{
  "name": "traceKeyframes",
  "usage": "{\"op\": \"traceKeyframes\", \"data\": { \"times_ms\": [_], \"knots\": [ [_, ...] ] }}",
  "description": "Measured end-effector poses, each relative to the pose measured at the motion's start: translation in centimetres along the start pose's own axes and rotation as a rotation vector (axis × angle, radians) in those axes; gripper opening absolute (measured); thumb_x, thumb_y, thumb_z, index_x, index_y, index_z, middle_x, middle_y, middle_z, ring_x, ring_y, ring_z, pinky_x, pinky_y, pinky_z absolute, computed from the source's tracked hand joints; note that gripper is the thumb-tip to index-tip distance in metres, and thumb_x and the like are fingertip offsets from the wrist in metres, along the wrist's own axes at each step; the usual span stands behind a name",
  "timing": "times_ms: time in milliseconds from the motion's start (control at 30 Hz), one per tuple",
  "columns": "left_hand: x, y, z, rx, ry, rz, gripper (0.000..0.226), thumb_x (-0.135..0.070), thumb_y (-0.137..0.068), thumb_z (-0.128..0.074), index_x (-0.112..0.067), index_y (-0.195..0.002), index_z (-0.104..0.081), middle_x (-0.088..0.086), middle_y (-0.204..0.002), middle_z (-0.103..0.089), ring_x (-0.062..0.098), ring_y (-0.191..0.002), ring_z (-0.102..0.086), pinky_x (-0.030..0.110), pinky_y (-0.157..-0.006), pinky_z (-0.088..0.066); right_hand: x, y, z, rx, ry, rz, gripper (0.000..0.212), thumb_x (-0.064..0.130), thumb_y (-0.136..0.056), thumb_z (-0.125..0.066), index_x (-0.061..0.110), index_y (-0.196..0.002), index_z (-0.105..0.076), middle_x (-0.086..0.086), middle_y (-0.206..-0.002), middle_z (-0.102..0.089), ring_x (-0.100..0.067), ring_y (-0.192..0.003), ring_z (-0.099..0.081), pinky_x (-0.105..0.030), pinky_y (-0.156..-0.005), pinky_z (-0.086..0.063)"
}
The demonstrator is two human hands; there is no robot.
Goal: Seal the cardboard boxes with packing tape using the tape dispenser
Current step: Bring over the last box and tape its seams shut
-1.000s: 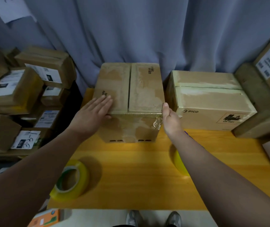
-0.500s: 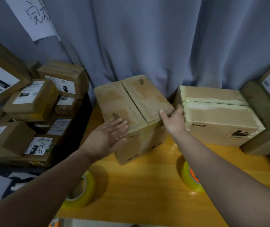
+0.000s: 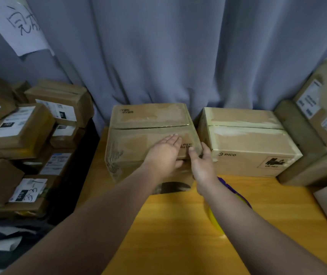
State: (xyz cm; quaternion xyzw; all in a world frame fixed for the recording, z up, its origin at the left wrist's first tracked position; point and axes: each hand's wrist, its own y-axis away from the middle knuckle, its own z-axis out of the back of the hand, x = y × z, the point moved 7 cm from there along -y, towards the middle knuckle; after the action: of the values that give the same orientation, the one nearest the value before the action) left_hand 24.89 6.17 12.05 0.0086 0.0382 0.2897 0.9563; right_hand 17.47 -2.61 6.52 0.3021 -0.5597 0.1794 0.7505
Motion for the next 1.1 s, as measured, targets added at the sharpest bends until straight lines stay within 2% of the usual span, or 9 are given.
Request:
{"op": "traceKeyframes", "data": {
  "times_ms": [167, 300, 467, 567, 667, 733, 800, 867, 1100],
  "knots": [
    [2.1, 0.9, 0.6, 0.039, 0.14, -0.159, 0.067, -0.049, -0.095, -0.045, -0.019, -0.151, -0.023, 0.0, -0.159, -0.017, 0.012, -0.145, -0.013, 0.026, -0.117, -0.007, -1.2, -0.4, -0.4, -0.141, -0.248, -0.163, 0.062, 0.041, -0.086, -0.068, 0.018, -0.131, -0.032, -0.006, -0.122, -0.046, -0.025, -0.107, -0.049, -0.035, -0.09, -0.043],
    [8.1, 4.8, 1.1, 0.133, 0.188, -0.14, 0.059, -0.048, -0.097, -0.04, -0.03, -0.15, -0.02, -0.007, -0.158, -0.012, 0.012, -0.146, -0.003, 0.028, -0.115, 0.001, 1.2, -2.6, 0.1, -0.15, 0.042, 0.05, 0.027, 0.041, -0.094, -0.053, 0.021, -0.11, -0.046, -0.01, -0.112, -0.056, -0.031, -0.1, -0.057, -0.046, -0.088, -0.052],
    [9.2, 8.2, 0.0, 0.409, 0.012, -0.155, 0.091, -0.047, -0.086, -0.057, -0.036, -0.149, 0.007, -0.013, -0.152, 0.019, 0.01, -0.141, 0.016, 0.034, -0.116, 0.007, 4.7, -5.8, 1.4, -0.24, 0.222, 0.094, 0.037, 0.032, -0.098, -0.048, 0.009, -0.126, -0.051, -0.021, -0.124, -0.051, -0.038, -0.106, -0.054, -0.044, -0.097, -0.044],
    [8.6, 8.2, -0.5, 0.263, -0.327, -0.221, 0.092, -0.023, -0.094, -0.05, -0.039, -0.139, 0.028, -0.011, -0.153, 0.025, 0.014, -0.143, 0.019, 0.035, -0.114, 0.011, 4.6, -6.0, 1.3, -0.272, 0.117, 0.011, 0.05, 0.036, -0.094, -0.057, 0.006, -0.131, -0.042, -0.02, -0.132, -0.044, -0.037, -0.115, -0.05, -0.042, -0.099, -0.041],
    [8.7, 8.1, -0.5, 0.078, -0.346, -0.253, 0.091, -0.025, -0.097, -0.05, -0.044, -0.138, 0.029, -0.009, -0.156, 0.006, 0.022, -0.147, -0.004, 0.037, -0.116, 0.006, 3.4, -5.0, -0.5, -0.07, 0.076, 0.049, 0.082, 0.042, -0.081, -0.071, 0.012, -0.144, -0.029, -0.009, -0.14, -0.044, -0.031, -0.128, -0.044, -0.046, -0.106, -0.039],
    [7.2, 8.1, -0.5, 0.033, -0.328, -0.329, 0.085, -0.038, -0.09, -0.054, -0.04, -0.148, 0.008, -0.001, -0.153, -0.029, 0.025, -0.139, -0.033, 0.044, -0.117, -0.013, 3.0, -3.8, -1.4, 0.138, 0.048, 0.052, 0.094, 0.038, -0.083, -0.071, 0.022, -0.152, -0.01, 0.004, -0.139, -0.041, -0.019, -0.13, -0.039, -0.043, -0.11, -0.034],
    [5.0, 7.7, -0.5, -0.05, -0.273, -0.338, 0.062, -0.048, -0.088, -0.039, -0.036, -0.147, -0.024, 0.005, -0.141, -0.05, 0.026, -0.13, -0.046, 0.045, -0.111, -0.021, 2.8, -2.5, -1.9, 0.366, 0.043, 0.031, 0.08, 0.034, -0.09, -0.065, 0.031, -0.152, -0.015, 0.009, -0.135, -0.045, -0.015, -0.127, -0.042, -0.038, -0.108, -0.036],
    [1.9, 6.8, -0.9, -0.061, -0.137, -0.255, 0.055, -0.048, -0.091, -0.039, -0.031, -0.143, -0.038, 0.013, -0.144, -0.045, 0.028, -0.134, -0.042, 0.041, -0.114, -0.017, 2.7, -1.1, -1.2, 0.498, 0.102, 0.025, 0.06, 0.028, -0.095, -0.059, 0.031, -0.148, -0.031, 0.01, -0.128, -0.051, -0.013, -0.119, -0.048, -0.031, -0.098, -0.041],
    [-5.1, 1.2, -1.9, -0.126, -0.039, -0.024, 0.052, -0.038, -0.104, -0.025, -0.033, -0.152, -0.005, 0.001, -0.16, 0.0, 0.02, -0.147, -0.002, 0.03, -0.117, -0.001, -1.8, -1.6, 7.7, 0.35, 0.493, 0.117, 0.033, 0.005, -0.097, -0.048, 0.005, -0.129, -0.057, -0.01, -0.128, -0.06, -0.015, -0.112, -0.056, -0.017, -0.088, -0.039]
  ]
}}
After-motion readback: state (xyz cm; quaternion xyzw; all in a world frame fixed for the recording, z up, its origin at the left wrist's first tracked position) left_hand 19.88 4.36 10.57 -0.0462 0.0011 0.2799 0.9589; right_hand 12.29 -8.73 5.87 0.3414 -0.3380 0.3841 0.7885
